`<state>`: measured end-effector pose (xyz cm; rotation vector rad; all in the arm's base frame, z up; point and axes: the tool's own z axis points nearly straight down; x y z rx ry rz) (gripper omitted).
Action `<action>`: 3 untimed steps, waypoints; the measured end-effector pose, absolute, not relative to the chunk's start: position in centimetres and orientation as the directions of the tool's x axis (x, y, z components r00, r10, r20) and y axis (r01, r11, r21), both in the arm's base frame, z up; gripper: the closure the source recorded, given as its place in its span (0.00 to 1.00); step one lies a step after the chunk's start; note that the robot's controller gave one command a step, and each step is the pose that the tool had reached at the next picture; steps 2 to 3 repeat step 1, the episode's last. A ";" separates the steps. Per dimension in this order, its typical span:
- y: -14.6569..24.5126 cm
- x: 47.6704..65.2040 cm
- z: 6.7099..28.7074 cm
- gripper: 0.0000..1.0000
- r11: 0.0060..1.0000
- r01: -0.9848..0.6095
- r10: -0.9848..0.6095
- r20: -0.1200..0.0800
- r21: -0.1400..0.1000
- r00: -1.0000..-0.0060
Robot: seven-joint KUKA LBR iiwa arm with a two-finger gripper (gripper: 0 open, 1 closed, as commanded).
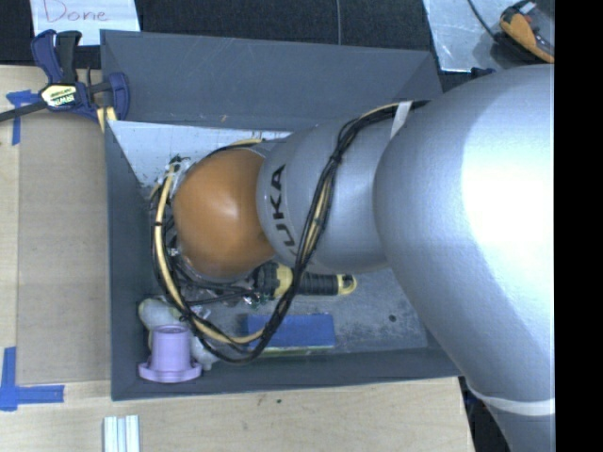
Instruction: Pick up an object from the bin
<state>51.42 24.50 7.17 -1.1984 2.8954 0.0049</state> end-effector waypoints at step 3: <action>24.4 51.2 11.6 1.00 0.709 -0.706 -0.706 -0.003 0.002 -0.709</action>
Offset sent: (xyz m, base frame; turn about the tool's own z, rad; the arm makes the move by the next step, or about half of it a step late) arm -0.0031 -0.0017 0.0660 0.0007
